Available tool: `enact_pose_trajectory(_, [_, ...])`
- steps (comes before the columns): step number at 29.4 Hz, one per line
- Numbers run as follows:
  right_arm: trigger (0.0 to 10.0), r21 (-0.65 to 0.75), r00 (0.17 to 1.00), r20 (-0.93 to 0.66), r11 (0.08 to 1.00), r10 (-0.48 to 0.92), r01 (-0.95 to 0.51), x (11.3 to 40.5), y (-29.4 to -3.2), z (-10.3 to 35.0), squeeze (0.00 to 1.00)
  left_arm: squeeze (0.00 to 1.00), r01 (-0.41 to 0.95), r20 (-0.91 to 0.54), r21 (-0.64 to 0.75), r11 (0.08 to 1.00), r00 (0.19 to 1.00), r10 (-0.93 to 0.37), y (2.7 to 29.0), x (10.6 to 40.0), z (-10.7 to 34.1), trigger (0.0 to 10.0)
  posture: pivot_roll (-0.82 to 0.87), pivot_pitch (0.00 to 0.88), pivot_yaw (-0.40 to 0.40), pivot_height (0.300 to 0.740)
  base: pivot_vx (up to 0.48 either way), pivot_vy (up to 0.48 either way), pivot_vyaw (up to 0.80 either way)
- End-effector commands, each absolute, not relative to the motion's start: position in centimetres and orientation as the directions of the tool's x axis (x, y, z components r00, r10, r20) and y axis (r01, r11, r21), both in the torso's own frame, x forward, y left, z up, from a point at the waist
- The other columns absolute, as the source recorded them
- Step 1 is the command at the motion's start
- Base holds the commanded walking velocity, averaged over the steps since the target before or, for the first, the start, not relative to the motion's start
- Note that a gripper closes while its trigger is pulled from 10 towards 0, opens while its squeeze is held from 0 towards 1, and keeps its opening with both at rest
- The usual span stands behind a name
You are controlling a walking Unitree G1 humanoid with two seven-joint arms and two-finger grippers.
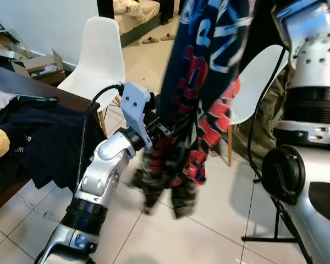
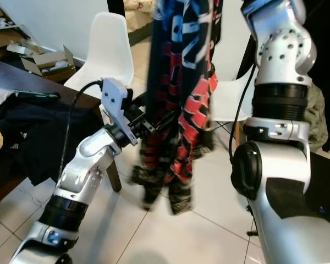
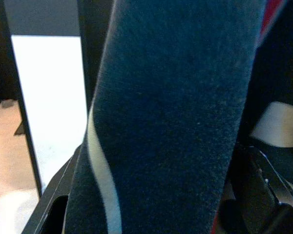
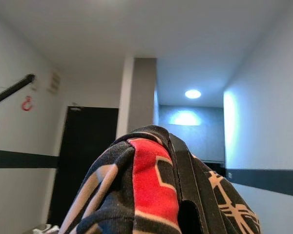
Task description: Hang hanger
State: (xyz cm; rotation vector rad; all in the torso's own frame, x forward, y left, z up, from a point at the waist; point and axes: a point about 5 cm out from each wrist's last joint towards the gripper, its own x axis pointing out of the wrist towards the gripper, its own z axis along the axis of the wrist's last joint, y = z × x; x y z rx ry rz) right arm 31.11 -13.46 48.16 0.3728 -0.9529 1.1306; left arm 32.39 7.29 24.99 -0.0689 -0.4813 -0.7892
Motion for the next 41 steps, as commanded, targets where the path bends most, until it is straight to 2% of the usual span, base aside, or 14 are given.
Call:
enact_pose_trajectory(1, [0.0,-0.235,0.053,0.803,0.396,0.593,-0.888,30.2,-13.4,48.7,0.00,0.00,0.714,0.449,0.112,0.691,0.584,-0.676,7.1,32.0,25.1,10.0,-0.04,0.065,-0.058,0.740,0.000,0.000,0.00])
enact_pose_trajectory(4, [0.0,-0.241,0.041,0.803,0.388,0.594,-0.890,30.0,-13.4,48.7,0.00,0.00,0.716,0.450,0.118,0.688,0.579,-0.680,7.2,32.0,25.1,10.0,-0.04,0.064,-0.058,0.740,0.000,0.000,0.00])
enact_pose_trajectory(5, [0.0,-0.248,0.029,0.804,0.379,0.594,-0.892,29.7,-13.4,48.7,0.00,0.00,0.711,0.444,0.130,0.691,0.581,-0.682,7.3,32.0,25.0,8.9,-0.04,0.063,-0.058,0.740,0.000,0.000,0.00])
enact_pose_trajectory(6, [0.0,-0.256,0.017,0.804,0.372,0.595,-0.892,29.5,-13.3,48.8,0.00,0.00,0.697,0.440,0.134,0.704,0.594,-0.673,7.6,32.1,24.8,0.0,-0.04,0.064,-0.055,0.740,0.000,0.000,0.00])
enact_pose_trajectory(21, [0.0,-0.220,0.074,0.821,0.433,0.566,-0.874,29.2,-14.3,48.5,0.00,0.00,0.596,0.421,0.190,0.780,0.668,-0.613,10.4,33.2,25.4,0.0,-0.03,0.059,-0.050,0.740,0.000,0.000,0.00])
enact_pose_trajectory(24, [0.0,-0.147,0.218,0.816,0.557,0.535,-0.818,30.4,-16.0,47.9,0.00,0.00,0.568,0.439,0.227,0.791,0.666,-0.604,11.6,33.3,26.9,0.0,-0.03,0.056,-0.044,0.740,0.000,0.000,0.00])
enact_pose_trajectory(27, [0.0,-0.117,0.290,0.800,0.611,0.525,-0.783,31.1,-16.5,47.4,0.00,0.00,0.563,0.452,0.236,0.792,0.658,-0.602,12.1,33.3,27.6,0.0,-0.03,0.056,-0.044,0.740,0.000,0.000,0.00])
enact_pose_trajectory(29, [0.0,-0.079,0.510,0.709,0.773,0.488,-0.629,33.7,-17.5,45.1,0.00,0.00,0.582,0.509,0.244,0.776,0.604,-0.613,13.0,32.9,30.3,0.0,-0.02,0.053,-0.041,0.740,0.000,0.000,0.00])
enact_pose_trajectory(31, [0.0,-0.079,0.510,0.709,0.773,0.488,-0.629,33.7,-17.5,45.1,0.00,0.00,0.582,0.509,0.244,0.776,0.604,-0.613,13.0,32.9,30.3,0.0,-0.02,0.053,-0.041,0.740,0.000,0.000,0.00])
enact_pose_trajectory(33, [0.0,-0.096,0.702,0.560,0.876,0.440,-0.473,36.1,-18.3,41.4,0.00,0.00,0.589,0.590,0.245,0.770,0.540,-0.600,14.2,32.4,33.7,0.0,-0.02,0.050,-0.040,0.740,0.000,0.000,0.00])
enact_pose_trajectory(37, [0.0,-0.091,0.770,0.487,0.901,0.411,-0.424,37.0,-18.6,39.5,0.00,0.00,0.586,0.625,0.253,0.770,0.508,-0.592,14.8,32.1,35.2,0.0,-0.02,0.048,-0.038,0.740,0.000,0.000,0.00])
enact_pose_trajectory(38, [10.0,-0.066,0.790,0.439,0.892,0.428,-0.447,37.4,-18.2,37.6,0.00,0.00,0.599,0.681,0.225,0.769,0.468,-0.564,15.5,31.8,37.1,0.0,-0.01,0.048,-0.035,0.740,0.000,0.000,0.00])
enact_pose_trajectory(40, [10.0,-0.066,0.790,0.439,0.892,0.428,-0.447,37.4,-18.2,37.6,0.00,0.00,0.599,0.681,0.225,0.769,0.468,-0.564,15.5,31.8,37.1,0.0,-0.01,0.048,-0.035,0.740,0.000,0.000,0.00])
enact_pose_trajectory(41, [10.0,-0.053,0.809,0.393,0.889,0.437,-0.455,37.7,-17.9,35.9,1.00,0.00,0.616,0.726,0.199,0.762,0.430,-0.537,16.0,31.5,38.6,0.0,-0.01,0.048,-0.035,0.740,0.000,0.000,0.00])
